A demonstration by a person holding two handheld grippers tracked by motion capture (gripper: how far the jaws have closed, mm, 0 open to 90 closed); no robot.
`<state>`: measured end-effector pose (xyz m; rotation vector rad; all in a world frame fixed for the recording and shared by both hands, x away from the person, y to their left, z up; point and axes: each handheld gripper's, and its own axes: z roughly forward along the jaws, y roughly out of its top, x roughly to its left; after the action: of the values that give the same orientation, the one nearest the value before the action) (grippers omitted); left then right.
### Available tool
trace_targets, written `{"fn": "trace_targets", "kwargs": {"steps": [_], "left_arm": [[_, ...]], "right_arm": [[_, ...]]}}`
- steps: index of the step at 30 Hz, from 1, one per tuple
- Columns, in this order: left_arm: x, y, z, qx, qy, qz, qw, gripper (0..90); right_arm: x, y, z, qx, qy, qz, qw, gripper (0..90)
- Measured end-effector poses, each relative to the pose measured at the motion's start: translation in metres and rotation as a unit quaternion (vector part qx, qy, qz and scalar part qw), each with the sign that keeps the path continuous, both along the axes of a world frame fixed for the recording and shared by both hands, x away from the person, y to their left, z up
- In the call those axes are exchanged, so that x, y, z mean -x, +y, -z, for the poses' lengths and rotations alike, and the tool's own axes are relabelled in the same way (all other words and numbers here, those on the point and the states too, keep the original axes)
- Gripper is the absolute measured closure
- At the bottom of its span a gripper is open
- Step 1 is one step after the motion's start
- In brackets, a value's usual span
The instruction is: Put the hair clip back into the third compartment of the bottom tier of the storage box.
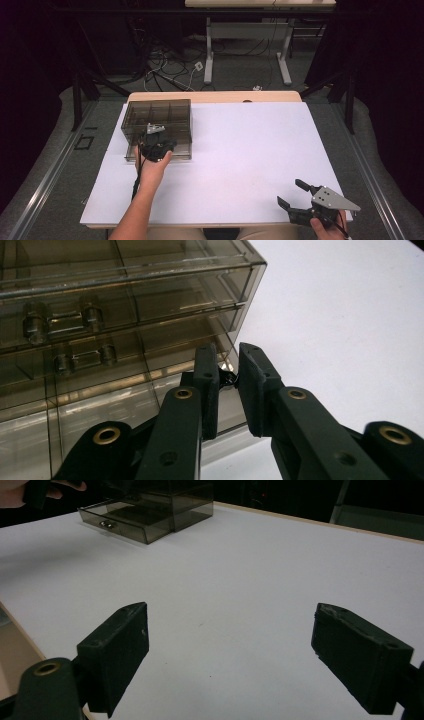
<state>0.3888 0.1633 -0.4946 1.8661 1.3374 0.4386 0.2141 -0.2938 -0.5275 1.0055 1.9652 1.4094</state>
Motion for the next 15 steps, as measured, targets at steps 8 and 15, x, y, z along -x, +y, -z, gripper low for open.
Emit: {"fn": "trace_targets", "kwargs": {"steps": [8, 15], "left_arm": [[-0.006, -0.003, 0.006, -0.002, 0.007, -0.006, 1.0000, 79.2], [-0.011, -0.008, 0.012, -0.019, 0.021, -0.008, 0.9996, 79.2]], "right_arm": [[0.000, 0.000, 0.000, -0.002, 0.001, -0.005, 1.0000, 14.7], [0.000, 0.000, 0.000, 0.000, 0.000, -0.007, 1.0000, 14.7]]}}
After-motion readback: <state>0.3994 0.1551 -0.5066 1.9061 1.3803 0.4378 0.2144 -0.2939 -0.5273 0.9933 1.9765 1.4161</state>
